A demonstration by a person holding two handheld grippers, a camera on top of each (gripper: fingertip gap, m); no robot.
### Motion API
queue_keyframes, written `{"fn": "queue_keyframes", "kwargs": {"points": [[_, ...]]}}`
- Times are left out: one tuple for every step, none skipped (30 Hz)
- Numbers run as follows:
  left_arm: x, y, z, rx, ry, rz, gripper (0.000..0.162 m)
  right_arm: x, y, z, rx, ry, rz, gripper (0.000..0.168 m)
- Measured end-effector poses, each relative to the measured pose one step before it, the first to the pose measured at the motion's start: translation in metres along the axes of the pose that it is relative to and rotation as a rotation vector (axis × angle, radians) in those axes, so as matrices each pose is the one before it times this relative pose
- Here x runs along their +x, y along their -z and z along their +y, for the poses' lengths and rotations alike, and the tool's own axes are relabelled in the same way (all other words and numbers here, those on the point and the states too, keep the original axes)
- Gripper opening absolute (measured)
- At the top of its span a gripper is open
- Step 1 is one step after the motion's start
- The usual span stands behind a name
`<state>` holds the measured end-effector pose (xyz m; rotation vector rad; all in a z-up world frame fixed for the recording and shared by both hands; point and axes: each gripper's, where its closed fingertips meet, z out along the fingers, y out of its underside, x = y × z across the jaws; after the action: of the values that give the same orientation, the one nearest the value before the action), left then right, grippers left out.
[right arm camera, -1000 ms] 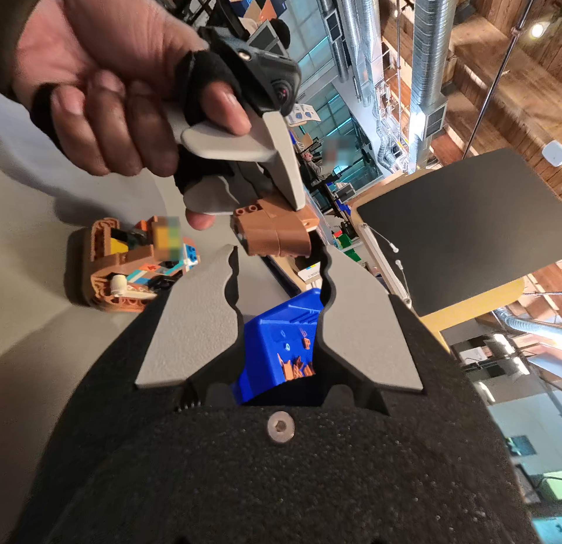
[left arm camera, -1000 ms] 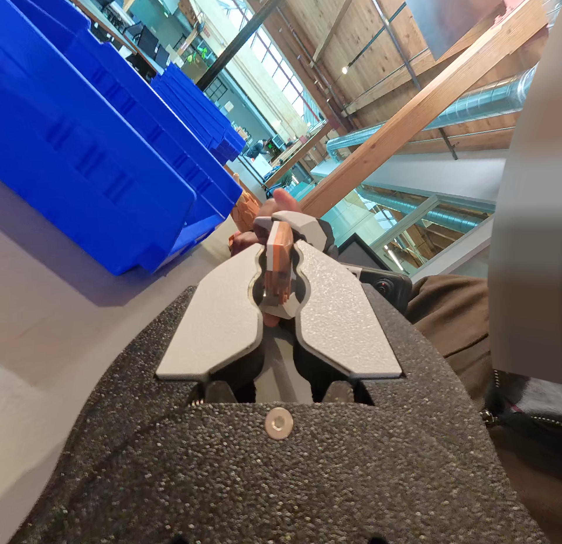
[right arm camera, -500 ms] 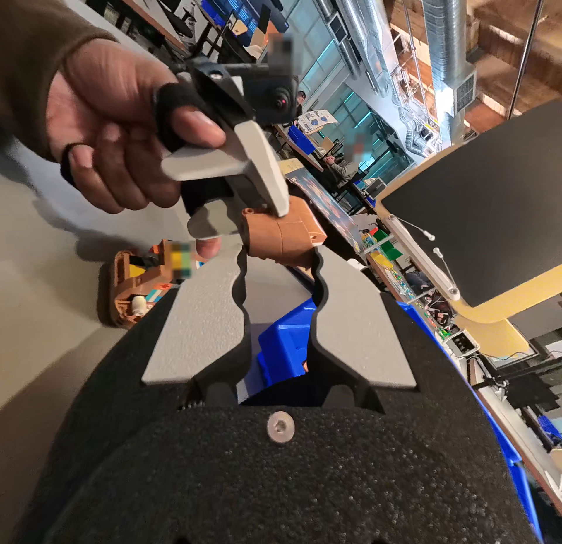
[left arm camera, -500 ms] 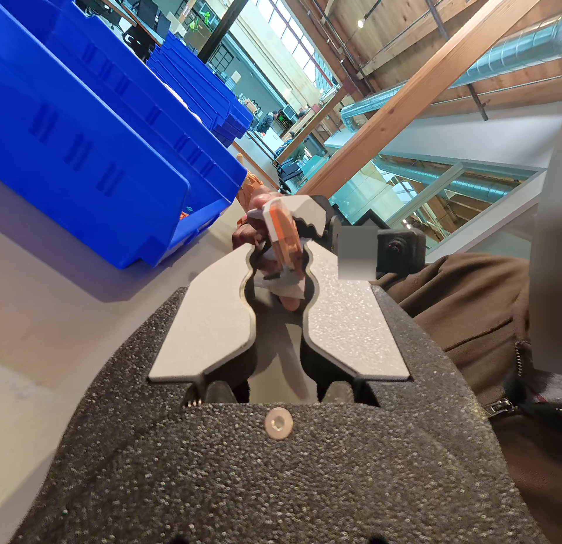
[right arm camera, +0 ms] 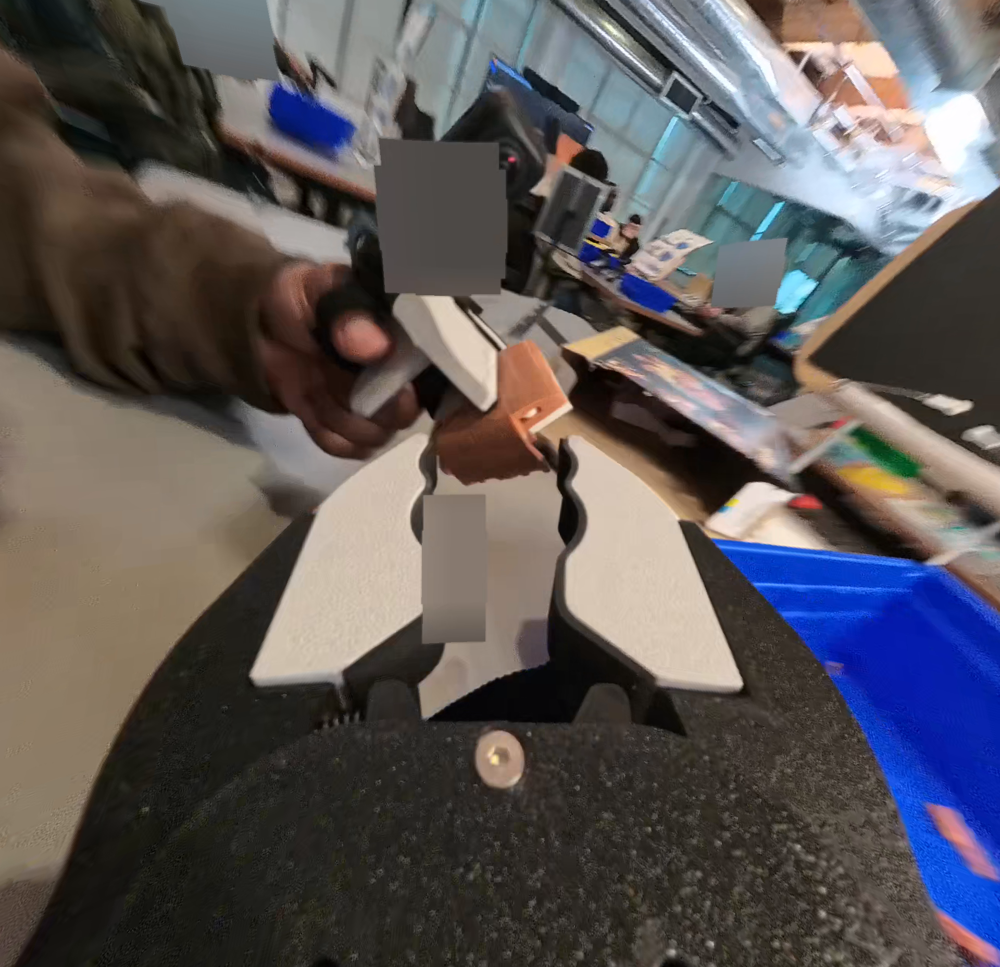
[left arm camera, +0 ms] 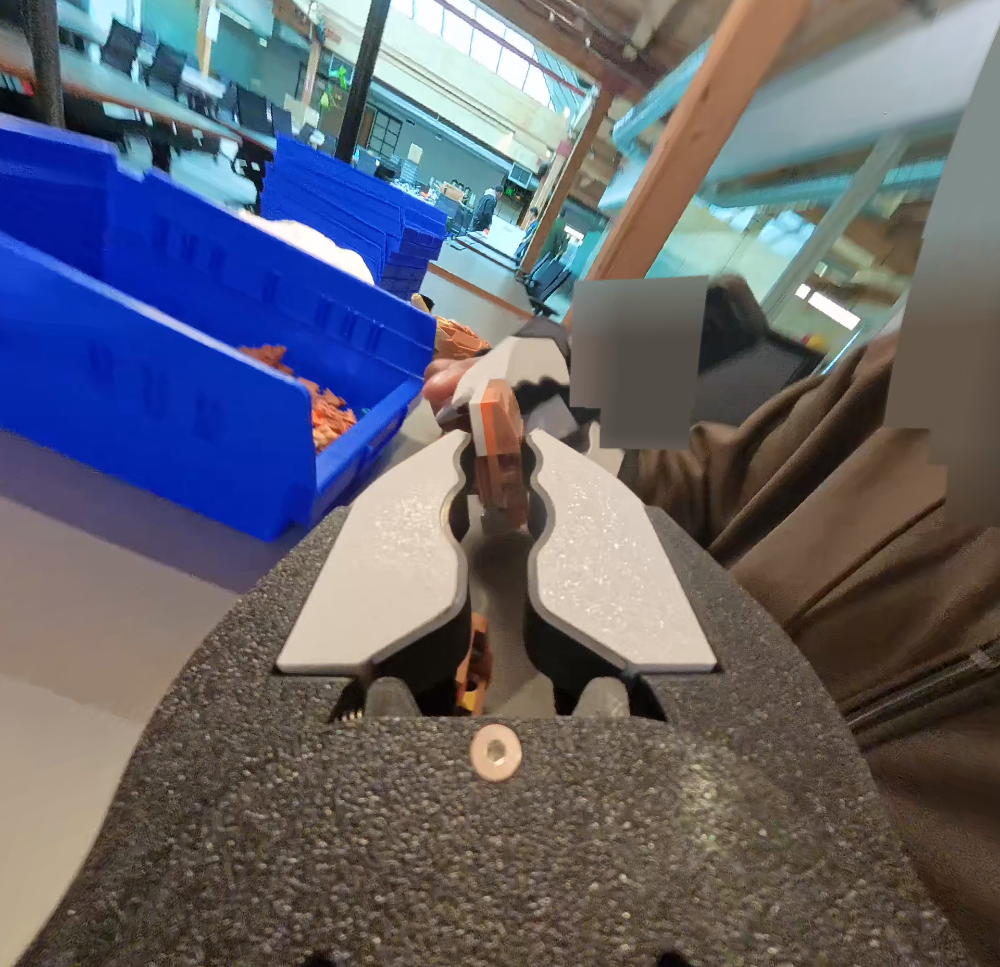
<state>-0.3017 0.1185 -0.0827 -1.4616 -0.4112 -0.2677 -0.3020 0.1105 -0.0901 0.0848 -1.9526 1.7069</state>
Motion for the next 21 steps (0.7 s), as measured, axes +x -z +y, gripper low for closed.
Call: {"fn": "queue_keyframes", "kwargs": {"points": [[0.00302,0.00046,-0.00058,-0.0084,-0.0822,-0.0039,0.017,0.00024,0.00241,-0.00506,0.0355,-0.0968,-0.0417,0.041],[0.00387,0.00033,-0.00056,-0.0057,-0.0756,0.0046,0.017,0.00001,0.00212,-0.00432,0.0279,-0.0862,-0.0369,0.04],[0.00487,0.0002,-0.0014,0.0026,-0.0664,0.0133,0.017,-0.00008,0.00156,-0.00305,0.0179,-0.0654,-0.0287,0.039],[0.00525,0.00011,-0.00203,0.0093,-0.0565,0.0175,0.017,-0.0009,0.00125,-0.00197,0.01,-0.0394,-0.0228,0.038],[0.00536,-0.00026,-0.0014,0.0069,-0.0459,0.0205,0.017,-0.00203,0.00078,-0.00116,0.0043,-0.015,-0.0186,0.037],[0.00274,-0.0005,0.0003,-0.0035,-0.0287,0.0085,0.017,-0.00284,0.0004,-0.00032,-0.0019,0.0038,-0.0147,0.035],[0.00127,-0.00082,0.00198,-0.0154,-0.0149,0.0035,0.017,-0.00298,-0.0002,0.00104,-0.0113,0.0174,-0.0104,0.032],[0.00024,-0.00099,0.00309,-0.0202,-0.0065,0.0003,0.017,-0.00311,-0.00066,0.00193,-0.019,0.0273,-0.0071,0.028],[0.00011,-0.00106,0.00276,-0.0168,-0.0015,0.0005,0.017,-0.00302,-0.00097,0.00203,-0.0201,0.0333,-0.0031,0.022],[-0.00072,-0.00095,0.00216,-0.0103,0.0022,-0.0053,0.017,-0.00097,-0.00088,0.00178,-0.0195,0.036,0.0119,0.022],[-0.00121,-0.00039,0.00109,-0.0034,0.0074,-0.0056,0.017,0.00128,-0.00042,0.00154,-0.0189,0.0359,0.0241,0.022],[-0.00217,-0.00003,0.00111,-0.0049,0.0118,-0.0092,0.017,0.00228,-0.00019,0.00141,-0.0192,0.035,0.0266,0.022],[-0.00258,-0.00032,0.0009,-0.0032,0.0205,-0.011,0.017,0.00249,-0.00025,0.00143,-0.0181,0.0362,0.0296,0.022],[-0.00245,-0.00031,0.00028,-0.0003,0.0288,-0.0083,0.017,0.00213,-0.00043,0.00125,-0.0152,0.037,0.0294,0.022],[-0.00184,0.00003,0.00033,0.0008,0.0342,-0.0013,0.017,0.00143,-0.00043,0.00097,-0.0123,0.036,0.0261,0.022],[-0.00166,0.00019,0.00019,0.0033,0.0432,0.0023,0.018,0.00109,-0.00044,0.00072,-0.0102,0.0348,0.0231,0.021],[-0.00138,0.00006,0.00018,0.0048,0.0503,0.0069,0.018,0.00078,-0.00026,0.00059,-0.0079,0.0337,0.019,0.021],[-0.00095,0.0001,0.00039,0.0052,0.0492,0.0099,0.018,0.00027,-0.00004,0.00037,-0.0049,0.0313,0.0146,0.021],[-0.00044,-0.00011,0.0,0.0066,0.0485,0.0123,0.018,0.00024,0.00024,-0.00001,-0.0018,0.0277,0.0123,0.021],[-0.00023,-0.00025,-0.0003,0.0086,0.0442,0.0122,0.018,0.00028,0.00015,-0.00015,-0.001,0.0226,0.0109,0.021],[-0.00021,-0.00014,-0.00025,0.007,0.0343,0.0081,0.018,0.0001,0.00008,-0.00004,-0.0023,0.0173,0.0081,0.02]]}}
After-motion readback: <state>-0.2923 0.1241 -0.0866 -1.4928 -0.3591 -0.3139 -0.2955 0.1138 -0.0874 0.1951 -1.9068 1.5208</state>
